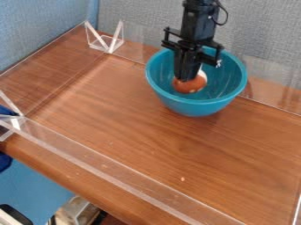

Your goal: Remove the mushroom from inside the blue bowl and put it on the table

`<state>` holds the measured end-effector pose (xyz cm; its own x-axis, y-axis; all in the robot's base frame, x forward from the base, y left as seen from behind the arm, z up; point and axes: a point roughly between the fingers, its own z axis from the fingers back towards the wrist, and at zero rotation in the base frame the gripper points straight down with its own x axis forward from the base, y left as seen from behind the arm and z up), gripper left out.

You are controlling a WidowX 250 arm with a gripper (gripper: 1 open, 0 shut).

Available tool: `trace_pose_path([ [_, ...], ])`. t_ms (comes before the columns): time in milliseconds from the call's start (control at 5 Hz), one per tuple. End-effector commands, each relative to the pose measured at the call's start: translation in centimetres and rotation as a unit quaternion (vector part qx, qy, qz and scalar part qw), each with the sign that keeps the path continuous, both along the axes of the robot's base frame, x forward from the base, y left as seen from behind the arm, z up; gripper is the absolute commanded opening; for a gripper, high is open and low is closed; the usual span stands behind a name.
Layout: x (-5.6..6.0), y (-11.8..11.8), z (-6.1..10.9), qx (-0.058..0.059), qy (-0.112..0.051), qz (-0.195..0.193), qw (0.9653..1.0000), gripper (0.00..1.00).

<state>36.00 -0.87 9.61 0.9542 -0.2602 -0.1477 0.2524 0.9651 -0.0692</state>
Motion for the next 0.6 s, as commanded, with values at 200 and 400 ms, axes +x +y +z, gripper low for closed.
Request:
trace_pose_path([
  [200,-0.1,0.7,4.1,0.002,-0.049,0.013,0.9987,0.0],
  [400,-0.3,0.7,4.8,0.002,-0.052,0.015,0.9986,0.0],
])
